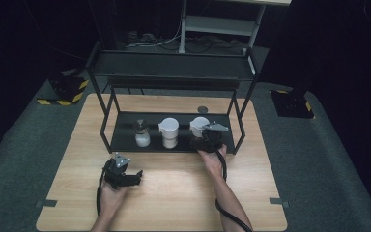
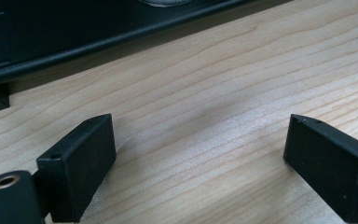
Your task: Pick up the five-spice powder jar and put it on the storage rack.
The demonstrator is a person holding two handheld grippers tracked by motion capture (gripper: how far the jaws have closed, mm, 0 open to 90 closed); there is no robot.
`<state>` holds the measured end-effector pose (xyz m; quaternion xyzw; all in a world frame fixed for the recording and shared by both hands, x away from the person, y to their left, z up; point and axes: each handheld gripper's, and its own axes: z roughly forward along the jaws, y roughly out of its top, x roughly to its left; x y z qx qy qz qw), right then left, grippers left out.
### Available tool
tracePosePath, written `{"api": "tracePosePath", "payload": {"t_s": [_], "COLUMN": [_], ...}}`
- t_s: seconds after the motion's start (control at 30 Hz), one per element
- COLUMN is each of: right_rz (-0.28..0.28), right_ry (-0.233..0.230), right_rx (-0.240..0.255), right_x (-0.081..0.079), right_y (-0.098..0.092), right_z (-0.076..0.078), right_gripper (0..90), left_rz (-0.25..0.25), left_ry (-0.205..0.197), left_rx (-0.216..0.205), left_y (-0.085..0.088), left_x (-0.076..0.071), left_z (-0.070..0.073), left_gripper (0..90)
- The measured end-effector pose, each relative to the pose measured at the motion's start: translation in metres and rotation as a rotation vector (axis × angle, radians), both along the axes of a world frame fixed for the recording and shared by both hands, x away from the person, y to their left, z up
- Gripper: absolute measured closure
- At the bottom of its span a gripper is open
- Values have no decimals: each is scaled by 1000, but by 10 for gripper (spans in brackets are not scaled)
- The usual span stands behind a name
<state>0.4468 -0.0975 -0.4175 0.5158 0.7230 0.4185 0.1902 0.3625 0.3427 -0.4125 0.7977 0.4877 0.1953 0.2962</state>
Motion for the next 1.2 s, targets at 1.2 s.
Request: {"api": "tracePosePath", "payload": {"t_s": [1.2], "right_rz": [6], "right_ry": [-15], "right_rx": [26], "right_x": [-21], "right_y": [-23], "right_z": [-5], "right_gripper": [111], "left_rz": [0], "left_ry": [0], "left_rx": [0], "left_y": [0], "left_x": [0], "left_z": [0], "left_gripper": [90]}}
